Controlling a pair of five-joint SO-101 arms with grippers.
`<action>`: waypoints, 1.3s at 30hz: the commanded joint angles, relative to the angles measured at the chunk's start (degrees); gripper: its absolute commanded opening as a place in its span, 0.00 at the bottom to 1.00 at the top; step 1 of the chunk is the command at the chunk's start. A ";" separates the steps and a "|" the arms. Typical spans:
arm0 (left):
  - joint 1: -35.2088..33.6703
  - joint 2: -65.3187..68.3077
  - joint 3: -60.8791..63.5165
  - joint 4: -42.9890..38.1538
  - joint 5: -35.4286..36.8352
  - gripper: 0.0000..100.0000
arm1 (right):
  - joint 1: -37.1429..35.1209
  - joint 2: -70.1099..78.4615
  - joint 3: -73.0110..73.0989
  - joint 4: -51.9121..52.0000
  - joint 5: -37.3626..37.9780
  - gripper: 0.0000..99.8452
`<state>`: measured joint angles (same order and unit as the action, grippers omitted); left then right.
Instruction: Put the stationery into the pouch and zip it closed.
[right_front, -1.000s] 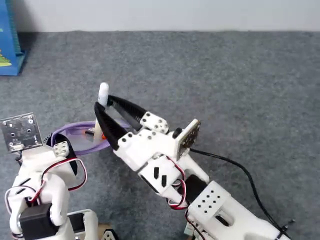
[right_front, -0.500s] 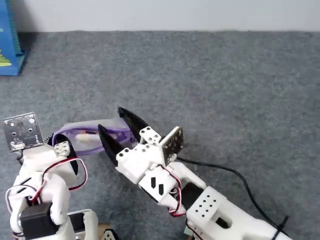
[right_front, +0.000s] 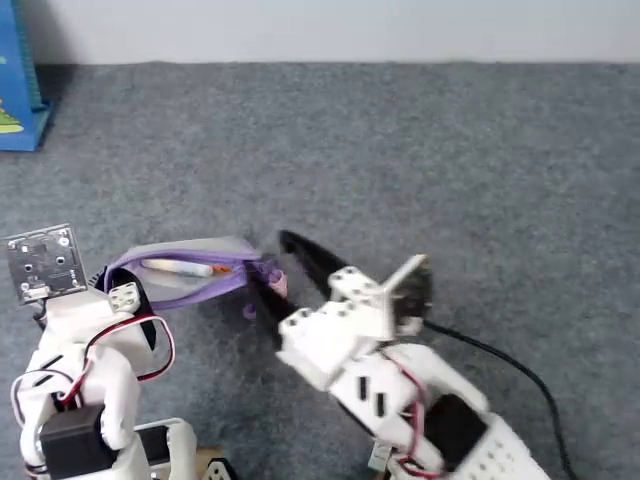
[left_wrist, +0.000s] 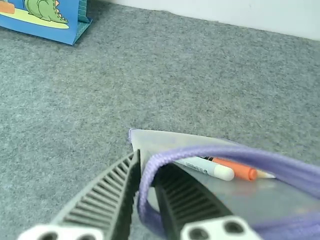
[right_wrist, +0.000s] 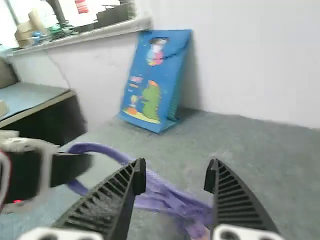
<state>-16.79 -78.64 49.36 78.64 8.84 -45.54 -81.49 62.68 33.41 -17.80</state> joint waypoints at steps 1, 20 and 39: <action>0.18 0.70 0.48 -1.05 -0.44 0.01 | 6.37 -0.31 -7.21 15.96 -2.99 0.19; 0.18 0.70 0.48 -1.05 -0.44 0.01 | 16.22 26.07 -7.82 46.20 -2.99 0.19; 0.18 0.70 0.57 -1.05 -0.53 0.01 | 15.87 55.87 -10.46 48.92 -3.16 0.19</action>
<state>-16.79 -78.64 49.89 78.64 8.84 -30.07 -27.60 55.21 81.76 -20.35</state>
